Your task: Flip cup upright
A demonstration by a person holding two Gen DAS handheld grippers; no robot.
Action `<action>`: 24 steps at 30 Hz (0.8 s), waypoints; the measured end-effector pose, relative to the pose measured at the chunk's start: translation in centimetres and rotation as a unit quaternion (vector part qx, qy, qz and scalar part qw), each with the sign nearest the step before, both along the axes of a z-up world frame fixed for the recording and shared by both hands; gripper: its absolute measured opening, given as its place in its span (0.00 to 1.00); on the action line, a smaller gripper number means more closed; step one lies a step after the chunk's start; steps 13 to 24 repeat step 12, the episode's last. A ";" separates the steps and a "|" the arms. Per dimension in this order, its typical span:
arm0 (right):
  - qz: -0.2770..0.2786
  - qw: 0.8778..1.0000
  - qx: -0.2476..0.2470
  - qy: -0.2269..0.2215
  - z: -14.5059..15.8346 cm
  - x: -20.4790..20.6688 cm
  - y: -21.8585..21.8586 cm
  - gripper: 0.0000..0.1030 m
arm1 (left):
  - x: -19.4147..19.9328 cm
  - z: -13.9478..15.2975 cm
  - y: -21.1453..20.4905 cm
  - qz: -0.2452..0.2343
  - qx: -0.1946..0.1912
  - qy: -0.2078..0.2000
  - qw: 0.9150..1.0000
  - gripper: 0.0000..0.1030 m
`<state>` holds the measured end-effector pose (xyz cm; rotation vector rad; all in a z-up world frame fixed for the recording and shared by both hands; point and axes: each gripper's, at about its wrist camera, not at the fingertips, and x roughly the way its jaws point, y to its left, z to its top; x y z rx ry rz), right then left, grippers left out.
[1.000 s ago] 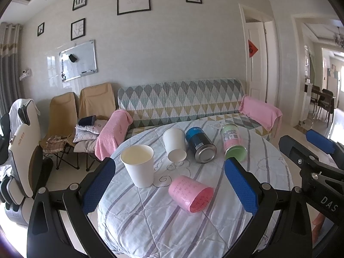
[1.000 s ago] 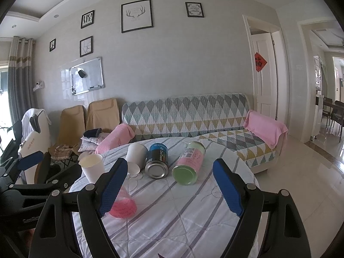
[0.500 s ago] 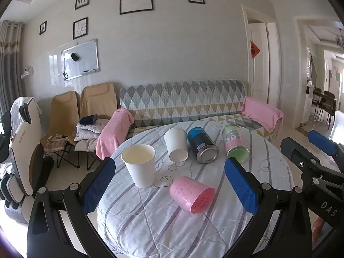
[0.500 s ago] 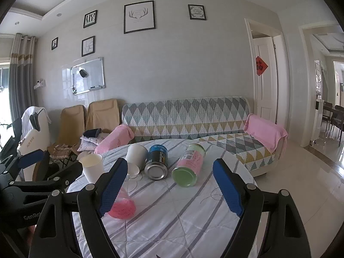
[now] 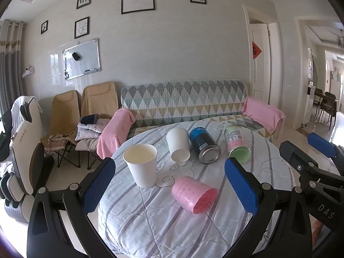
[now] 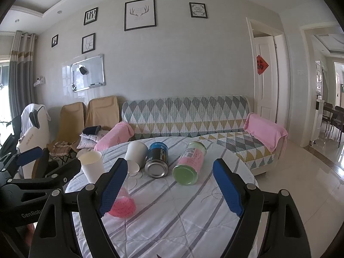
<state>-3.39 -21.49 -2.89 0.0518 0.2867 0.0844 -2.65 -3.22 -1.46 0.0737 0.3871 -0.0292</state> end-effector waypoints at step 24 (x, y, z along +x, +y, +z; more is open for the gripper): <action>0.001 1.000 -0.006 0.007 -0.2 0.6 0.2 0.81 | 0.5 -0.3 0.2 0.001 -0.002 0.005 1.000 1.00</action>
